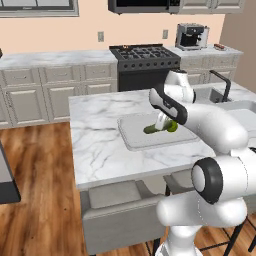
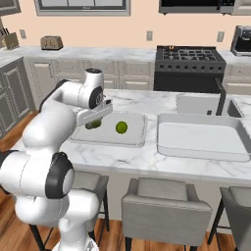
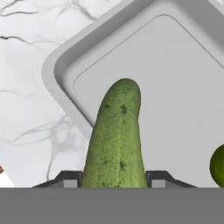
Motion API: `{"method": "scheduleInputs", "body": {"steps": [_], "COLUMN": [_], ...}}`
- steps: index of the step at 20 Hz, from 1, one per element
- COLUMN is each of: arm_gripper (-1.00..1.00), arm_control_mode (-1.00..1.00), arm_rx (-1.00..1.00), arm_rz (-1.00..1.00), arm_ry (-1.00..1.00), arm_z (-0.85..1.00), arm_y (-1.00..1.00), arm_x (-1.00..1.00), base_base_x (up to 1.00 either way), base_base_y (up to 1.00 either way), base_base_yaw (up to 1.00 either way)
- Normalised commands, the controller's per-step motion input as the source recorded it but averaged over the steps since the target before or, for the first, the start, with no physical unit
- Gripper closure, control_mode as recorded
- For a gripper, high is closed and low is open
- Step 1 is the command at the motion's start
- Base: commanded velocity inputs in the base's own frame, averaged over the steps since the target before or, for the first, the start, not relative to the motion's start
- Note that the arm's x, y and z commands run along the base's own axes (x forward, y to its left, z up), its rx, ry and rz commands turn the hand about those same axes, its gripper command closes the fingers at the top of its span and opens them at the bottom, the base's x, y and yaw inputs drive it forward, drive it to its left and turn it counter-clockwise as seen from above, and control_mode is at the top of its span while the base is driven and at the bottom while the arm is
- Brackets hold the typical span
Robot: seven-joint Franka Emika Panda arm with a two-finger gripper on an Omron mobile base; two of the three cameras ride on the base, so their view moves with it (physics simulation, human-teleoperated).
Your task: Place the cold items (cucumber and lime) from the fridge in one tupperware on the dining counter. Place the warm items (hot dog and kebab skewer) in the stove area in another tupperware.
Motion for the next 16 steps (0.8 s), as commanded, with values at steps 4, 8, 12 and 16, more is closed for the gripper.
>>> {"method": "scheduleInputs", "body": {"steps": [4,8,12,16], "arm_gripper": [1.0,1.0,1.0,1.0], "arm_control_mode": [-1.0,-1.0,-1.0,-1.0], "arm_rx": [0.0,0.0,0.0,0.0], "arm_rz": [0.03,0.05,0.04,0.05], "arm_ry": [0.01,0.0,0.0,0.0], "arm_z": [-0.24,-0.26,-0.28,-0.24], "arm_y": [0.05,0.0,0.0,0.0], "arm_x": [0.36,0.28,0.3,0.3], "base_base_x": [0.0,0.0,0.0,0.0], "base_base_y": [0.0,0.0,0.0,0.0], "base_base_yaw": [0.0,0.0,0.0,0.0]}}
